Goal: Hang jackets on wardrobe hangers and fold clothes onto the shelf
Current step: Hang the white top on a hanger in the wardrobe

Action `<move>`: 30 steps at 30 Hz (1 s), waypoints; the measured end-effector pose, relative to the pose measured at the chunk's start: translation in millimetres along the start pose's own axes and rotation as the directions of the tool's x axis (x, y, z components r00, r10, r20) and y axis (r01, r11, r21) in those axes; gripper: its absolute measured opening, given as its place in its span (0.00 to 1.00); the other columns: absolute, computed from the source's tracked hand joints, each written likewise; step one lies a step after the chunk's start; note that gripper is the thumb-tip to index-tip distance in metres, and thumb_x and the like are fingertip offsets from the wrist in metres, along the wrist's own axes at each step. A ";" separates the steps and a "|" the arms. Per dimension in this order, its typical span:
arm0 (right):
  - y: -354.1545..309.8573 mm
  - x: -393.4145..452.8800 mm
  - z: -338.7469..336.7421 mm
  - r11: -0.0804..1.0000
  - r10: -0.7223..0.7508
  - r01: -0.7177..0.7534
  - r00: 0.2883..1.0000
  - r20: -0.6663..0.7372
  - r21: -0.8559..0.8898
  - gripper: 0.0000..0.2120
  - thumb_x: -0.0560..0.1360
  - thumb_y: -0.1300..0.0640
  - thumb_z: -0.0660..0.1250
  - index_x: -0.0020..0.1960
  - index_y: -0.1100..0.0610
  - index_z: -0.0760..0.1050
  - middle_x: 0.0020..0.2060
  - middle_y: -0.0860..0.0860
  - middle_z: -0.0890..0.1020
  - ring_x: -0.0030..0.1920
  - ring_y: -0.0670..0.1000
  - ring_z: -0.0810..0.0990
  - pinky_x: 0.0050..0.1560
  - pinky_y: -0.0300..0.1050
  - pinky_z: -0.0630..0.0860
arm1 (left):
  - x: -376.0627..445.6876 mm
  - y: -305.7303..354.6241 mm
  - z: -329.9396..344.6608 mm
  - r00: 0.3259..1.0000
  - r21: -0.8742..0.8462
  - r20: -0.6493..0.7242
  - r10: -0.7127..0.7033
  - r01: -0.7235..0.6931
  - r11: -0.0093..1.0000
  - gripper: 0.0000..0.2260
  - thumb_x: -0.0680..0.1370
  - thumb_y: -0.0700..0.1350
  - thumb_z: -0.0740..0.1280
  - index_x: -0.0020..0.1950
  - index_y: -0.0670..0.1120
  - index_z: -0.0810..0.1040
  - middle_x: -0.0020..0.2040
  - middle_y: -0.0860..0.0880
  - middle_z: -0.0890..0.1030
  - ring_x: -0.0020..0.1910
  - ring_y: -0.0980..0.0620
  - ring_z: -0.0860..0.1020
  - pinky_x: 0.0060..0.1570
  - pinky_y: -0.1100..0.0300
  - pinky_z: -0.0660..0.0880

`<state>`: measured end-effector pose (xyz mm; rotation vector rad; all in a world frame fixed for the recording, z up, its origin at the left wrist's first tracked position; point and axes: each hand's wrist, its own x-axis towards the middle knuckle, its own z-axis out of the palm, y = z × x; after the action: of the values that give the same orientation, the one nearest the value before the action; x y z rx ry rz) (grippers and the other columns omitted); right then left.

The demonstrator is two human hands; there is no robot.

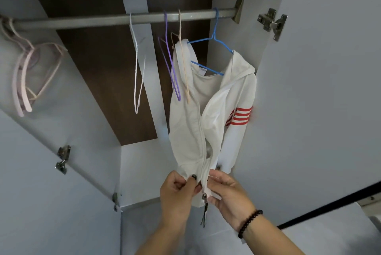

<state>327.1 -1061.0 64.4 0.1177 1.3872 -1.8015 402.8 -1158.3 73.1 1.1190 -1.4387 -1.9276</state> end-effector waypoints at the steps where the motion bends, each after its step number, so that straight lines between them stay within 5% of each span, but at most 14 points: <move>1: -0.2 0.1 0.9 0.999 0.046 -0.047 0.997 -0.067 -0.009 0.11 0.71 0.66 0.72 0.53 0.61 0.78 0.42 0.58 0.82 0.38 0.49 0.79 0.40 0.41 0.74 | 0.8 1.0 -0.3 1.000 0.038 0.003 0.013 -0.013 0.999 0.15 0.74 0.30 0.69 0.33 0.40 0.66 0.27 0.44 0.68 0.26 0.54 0.74 0.29 0.68 0.73; 5: -2.5 -3.3 -0.4 0.931 0.329 -0.352 0.925 -0.188 -0.101 0.23 0.61 0.44 0.79 0.43 0.57 0.72 0.29 0.51 0.70 0.30 0.50 0.70 0.30 0.39 0.67 | 9.7 0.6 2.0 0.999 0.143 0.030 0.024 -0.028 0.989 0.13 0.72 0.33 0.70 0.35 0.41 0.67 0.23 0.49 0.70 0.23 0.56 0.66 0.25 0.66 0.65; 9: -1.8 -2.9 -3.2 0.850 0.526 -0.524 0.845 -0.096 0.049 0.24 0.63 0.40 0.74 0.44 0.59 0.73 0.27 0.52 0.75 0.24 0.50 0.71 0.24 0.36 0.64 | 15.1 1.8 7.6 0.995 0.071 0.096 -0.032 0.026 0.997 0.11 0.73 0.32 0.69 0.47 0.43 0.70 0.31 0.46 0.82 0.28 0.50 0.77 0.33 0.60 0.73; 14: 1.0 4.0 -15.3 0.839 0.502 -0.496 0.864 0.036 0.223 0.19 0.64 0.50 0.75 0.49 0.58 0.77 0.29 0.51 0.78 0.21 0.46 0.71 0.19 0.33 0.64 | 20.0 1.9 9.6 0.962 0.152 0.267 0.061 -0.105 0.983 0.14 0.73 0.27 0.68 0.41 0.46 0.85 0.29 0.46 0.81 0.28 0.55 0.78 0.32 0.67 0.75; 20: 9.1 6.3 -14.5 0.789 0.401 -0.426 0.903 0.154 0.443 0.16 0.70 0.58 0.70 0.54 0.67 0.80 0.43 0.58 0.80 0.23 0.47 0.75 0.21 0.34 0.71 | 29.0 5.8 10.9 0.945 0.194 0.322 0.060 -0.128 0.973 0.16 0.72 0.27 0.68 0.37 0.47 0.85 0.27 0.46 0.79 0.24 0.56 0.75 0.30 0.67 0.72; 24: 13.6 9.9 -12.1 0.735 0.311 -0.274 0.949 0.050 0.620 0.08 0.65 0.69 0.69 0.44 0.68 0.77 0.30 0.57 0.76 0.21 0.47 0.73 0.17 0.35 0.70 | 32.4 12.1 10.8 0.935 0.229 0.353 0.048 -0.136 0.964 0.15 0.72 0.27 0.67 0.39 0.46 0.86 0.26 0.53 0.77 0.23 0.60 0.68 0.28 0.70 0.65; 30: 16.9 8.0 -23.5 0.741 0.159 -0.202 0.979 0.125 0.641 0.27 0.45 0.75 0.82 0.42 0.71 0.78 0.35 0.61 0.77 0.31 0.52 0.79 0.27 0.39 0.79 | 41.6 15.4 4.0 0.955 0.235 0.296 -0.017 -0.056 0.970 0.17 0.72 0.30 0.69 0.36 0.52 0.87 0.41 0.51 0.86 0.44 0.55 0.83 0.50 0.61 0.76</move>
<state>323.7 -1046.4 38.4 0.5418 0.6132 -2.0243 375.3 -1193.3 74.5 0.9383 -1.8807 -2.0109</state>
